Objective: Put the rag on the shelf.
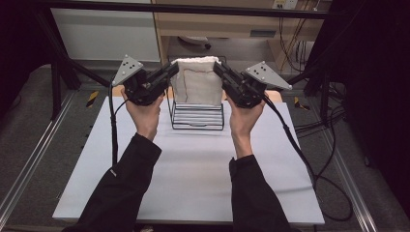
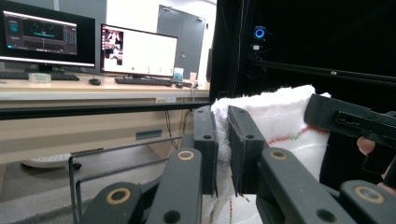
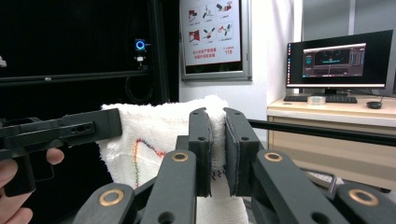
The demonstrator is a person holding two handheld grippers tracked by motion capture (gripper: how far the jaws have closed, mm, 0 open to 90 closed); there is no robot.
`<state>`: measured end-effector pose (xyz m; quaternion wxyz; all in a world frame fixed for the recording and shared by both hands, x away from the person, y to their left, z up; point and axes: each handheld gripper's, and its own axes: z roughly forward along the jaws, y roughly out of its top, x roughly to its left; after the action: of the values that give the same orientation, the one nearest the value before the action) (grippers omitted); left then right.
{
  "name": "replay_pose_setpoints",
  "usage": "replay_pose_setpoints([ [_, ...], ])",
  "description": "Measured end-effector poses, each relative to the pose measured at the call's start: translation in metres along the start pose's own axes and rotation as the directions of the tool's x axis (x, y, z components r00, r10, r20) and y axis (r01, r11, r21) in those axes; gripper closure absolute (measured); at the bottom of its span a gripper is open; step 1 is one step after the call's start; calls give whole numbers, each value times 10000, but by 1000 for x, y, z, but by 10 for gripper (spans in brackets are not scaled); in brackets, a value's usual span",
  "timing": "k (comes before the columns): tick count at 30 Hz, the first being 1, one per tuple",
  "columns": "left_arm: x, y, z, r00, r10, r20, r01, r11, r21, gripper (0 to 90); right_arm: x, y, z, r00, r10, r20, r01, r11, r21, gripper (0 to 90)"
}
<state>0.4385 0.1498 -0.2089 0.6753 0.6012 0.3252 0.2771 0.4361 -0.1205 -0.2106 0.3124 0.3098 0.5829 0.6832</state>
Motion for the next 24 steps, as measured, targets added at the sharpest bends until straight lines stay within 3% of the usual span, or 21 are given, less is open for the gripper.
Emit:
replay_pose_setpoints([
  [24,25,34,26,9996,151,-226,-153,9998,-86,821,-9,31,38,9997,-187,126,187,9998,-56,825],
])
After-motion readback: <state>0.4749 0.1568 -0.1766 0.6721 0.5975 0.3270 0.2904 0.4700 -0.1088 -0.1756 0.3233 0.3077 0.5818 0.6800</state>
